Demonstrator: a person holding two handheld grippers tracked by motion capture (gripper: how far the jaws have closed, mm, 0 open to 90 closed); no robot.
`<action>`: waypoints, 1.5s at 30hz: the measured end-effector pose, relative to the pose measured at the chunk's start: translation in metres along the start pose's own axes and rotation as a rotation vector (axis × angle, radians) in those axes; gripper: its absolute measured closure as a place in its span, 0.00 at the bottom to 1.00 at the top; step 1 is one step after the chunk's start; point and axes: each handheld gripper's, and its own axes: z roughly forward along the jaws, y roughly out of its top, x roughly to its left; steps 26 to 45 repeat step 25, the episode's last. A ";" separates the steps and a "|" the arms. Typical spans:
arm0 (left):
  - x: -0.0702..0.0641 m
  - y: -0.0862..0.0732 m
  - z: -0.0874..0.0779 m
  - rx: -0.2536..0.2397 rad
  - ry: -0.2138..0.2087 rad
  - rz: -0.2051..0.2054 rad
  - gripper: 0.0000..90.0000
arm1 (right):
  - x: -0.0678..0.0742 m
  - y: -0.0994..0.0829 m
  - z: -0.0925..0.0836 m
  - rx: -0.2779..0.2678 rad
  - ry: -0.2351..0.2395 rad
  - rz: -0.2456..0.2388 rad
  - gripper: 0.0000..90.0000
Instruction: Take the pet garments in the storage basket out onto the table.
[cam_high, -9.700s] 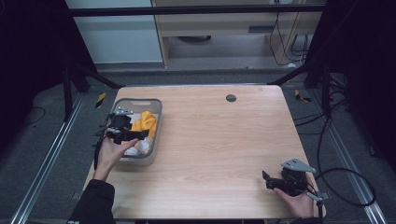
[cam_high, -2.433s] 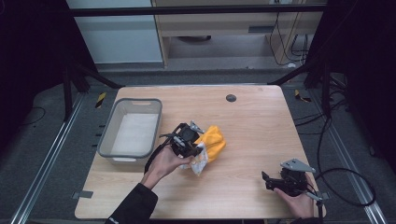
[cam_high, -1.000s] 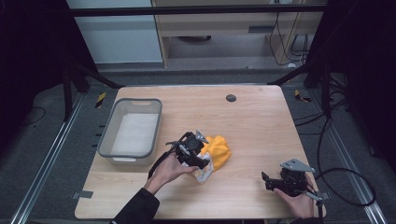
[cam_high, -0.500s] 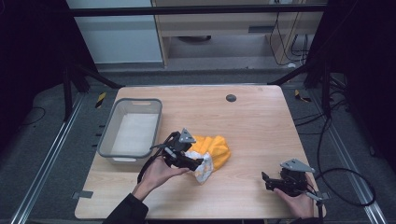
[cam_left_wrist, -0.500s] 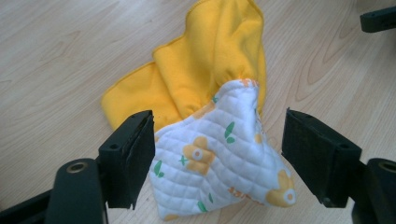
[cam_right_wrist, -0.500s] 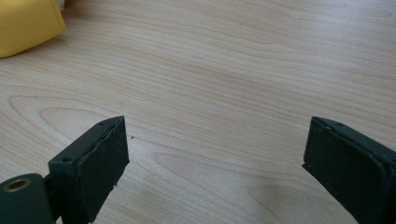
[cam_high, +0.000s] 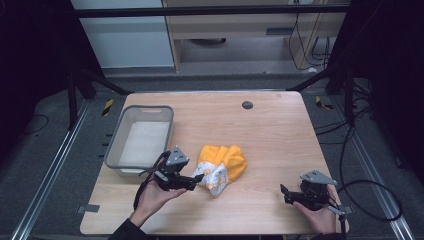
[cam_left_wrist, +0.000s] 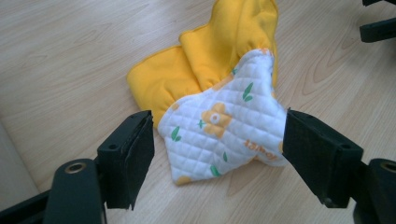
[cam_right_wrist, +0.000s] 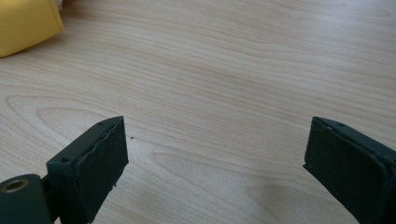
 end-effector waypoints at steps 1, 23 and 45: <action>0.000 0.000 0.000 0.000 0.000 0.000 0.28 | 0.000 0.000 0.000 0.000 0.000 0.000 0.07; 0.025 -0.074 -0.030 -0.055 0.112 -0.126 0.26 | -0.002 -0.002 0.000 -0.003 -0.012 0.008 0.05; 0.028 -0.079 -0.031 -0.040 0.117 -0.136 0.26 | -0.002 -0.002 0.001 -0.003 -0.012 0.010 0.05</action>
